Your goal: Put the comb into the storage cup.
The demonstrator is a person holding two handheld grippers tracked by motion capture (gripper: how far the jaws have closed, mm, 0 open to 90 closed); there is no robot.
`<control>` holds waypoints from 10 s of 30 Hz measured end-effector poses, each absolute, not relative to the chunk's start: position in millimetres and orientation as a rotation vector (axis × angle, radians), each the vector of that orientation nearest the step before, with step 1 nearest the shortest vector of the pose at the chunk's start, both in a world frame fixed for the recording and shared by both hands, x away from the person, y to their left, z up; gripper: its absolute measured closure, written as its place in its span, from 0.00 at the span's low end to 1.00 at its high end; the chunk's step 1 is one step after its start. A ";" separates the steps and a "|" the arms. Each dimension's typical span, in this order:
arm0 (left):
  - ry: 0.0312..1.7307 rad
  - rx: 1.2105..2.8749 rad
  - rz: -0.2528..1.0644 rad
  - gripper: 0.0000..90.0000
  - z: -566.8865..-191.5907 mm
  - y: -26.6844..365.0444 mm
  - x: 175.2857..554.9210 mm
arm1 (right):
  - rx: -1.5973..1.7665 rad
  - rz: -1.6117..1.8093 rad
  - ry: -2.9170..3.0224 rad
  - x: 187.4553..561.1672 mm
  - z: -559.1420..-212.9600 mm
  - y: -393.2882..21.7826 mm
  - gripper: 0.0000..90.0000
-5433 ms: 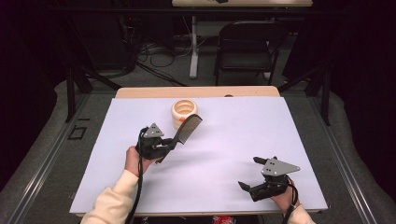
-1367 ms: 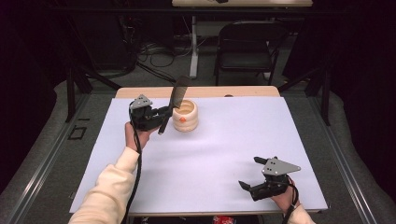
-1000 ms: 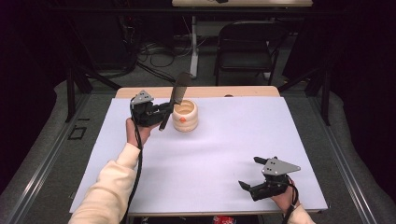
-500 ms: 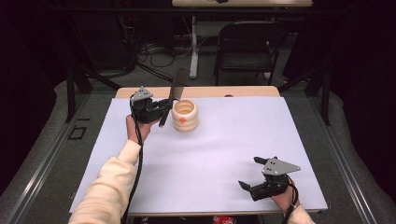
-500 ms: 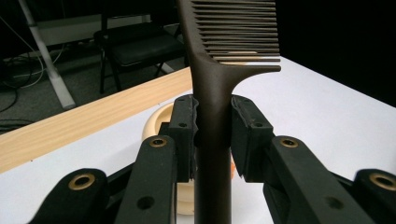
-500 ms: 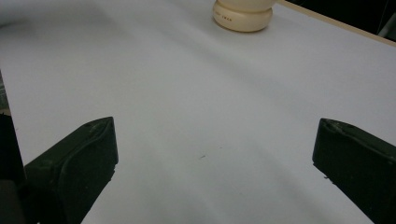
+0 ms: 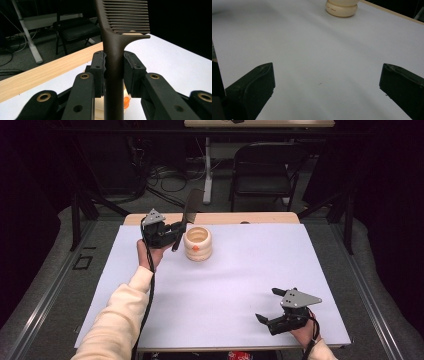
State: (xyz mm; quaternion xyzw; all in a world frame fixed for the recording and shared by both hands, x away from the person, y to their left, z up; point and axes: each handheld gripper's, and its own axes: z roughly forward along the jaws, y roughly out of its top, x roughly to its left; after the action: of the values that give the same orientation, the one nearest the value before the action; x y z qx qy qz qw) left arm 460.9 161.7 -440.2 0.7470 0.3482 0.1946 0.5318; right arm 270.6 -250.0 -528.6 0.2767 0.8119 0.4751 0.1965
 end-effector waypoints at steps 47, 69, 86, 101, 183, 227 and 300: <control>0.788 1.772 0.519 0.80 -430.0 135.3 483.4 | 0.780 1.330 2.271 270.7 -528.6 -250.2 0.00; 0.791 1.737 0.546 0.80 -433.5 125.1 491.7 | 0.782 1.330 2.272 270.7 -528.6 -250.3 0.00; 0.784 1.700 0.559 0.80 -442.0 117.4 497.6 | 0.783 1.332 2.271 270.8 -528.3 -250.6 0.00; 0.787 1.678 0.557 0.80 -449.8 115.2 502.1 | 0.778 1.337 2.272 270.4 -528.0 -250.6 0.00; 0.820 1.744 0.508 0.80 -486.5 106.1 513.7 | 0.768 1.334 2.279 270.4 -527.9 -249.9 0.00; 0.842 1.812 0.505 0.80 -500.1 111.4 510.1 | 0.767 1.331 2.271 270.2 -527.6 -250.4 0.00; 0.772 1.962 0.448 0.18 -467.2 129.0 486.5 | 0.768 1.324 2.269 270.3 -527.6 -250.2 0.00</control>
State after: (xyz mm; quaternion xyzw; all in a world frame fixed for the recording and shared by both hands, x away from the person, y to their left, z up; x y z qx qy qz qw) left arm 486.5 129.0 -467.2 0.8019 0.3153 0.1831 0.4732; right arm 270.3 -250.2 -527.6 0.2750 0.8121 0.4739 0.2008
